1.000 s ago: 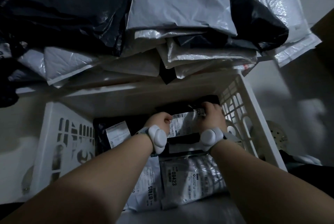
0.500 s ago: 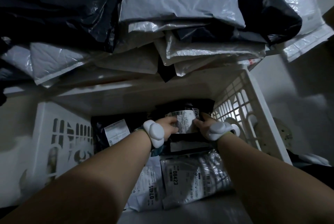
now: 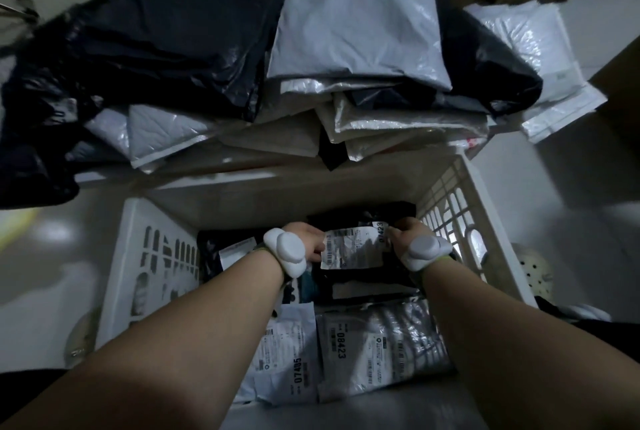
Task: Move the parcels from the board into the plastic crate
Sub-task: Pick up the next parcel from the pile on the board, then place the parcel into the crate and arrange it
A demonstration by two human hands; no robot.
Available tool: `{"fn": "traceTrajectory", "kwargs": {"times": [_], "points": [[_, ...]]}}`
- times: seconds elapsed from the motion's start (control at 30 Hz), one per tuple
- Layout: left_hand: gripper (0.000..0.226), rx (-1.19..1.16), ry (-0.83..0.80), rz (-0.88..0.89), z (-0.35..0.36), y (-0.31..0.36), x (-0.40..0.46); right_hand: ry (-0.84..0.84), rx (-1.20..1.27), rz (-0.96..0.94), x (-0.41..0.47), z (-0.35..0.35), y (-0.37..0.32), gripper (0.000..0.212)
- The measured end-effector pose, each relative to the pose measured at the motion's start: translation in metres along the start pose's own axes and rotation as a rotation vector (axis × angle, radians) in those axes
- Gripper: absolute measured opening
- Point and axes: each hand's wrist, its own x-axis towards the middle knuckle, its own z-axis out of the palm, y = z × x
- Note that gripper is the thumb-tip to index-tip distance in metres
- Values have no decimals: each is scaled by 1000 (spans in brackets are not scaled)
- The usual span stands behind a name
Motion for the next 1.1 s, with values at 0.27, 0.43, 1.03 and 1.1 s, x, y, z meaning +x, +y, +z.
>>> {"fn": "traceTrajectory", "kwargs": {"times": [0.27, 0.43, 1.03, 1.1], "points": [[18, -116, 49, 76, -15, 10, -60, -37, 99, -174, -52, -24, -29, 35], [24, -150, 108, 185, -24, 19, -89, 16, 198, -292, -85, -43, -40, 17], [20, -171, 97, 612, -8, 119, -179, 125, 409, -513, -169, -181, -67, 8], [20, -171, 106, 650, -2, 131, -184, 150, 422, -504, -169, -190, -65, 9]]}}
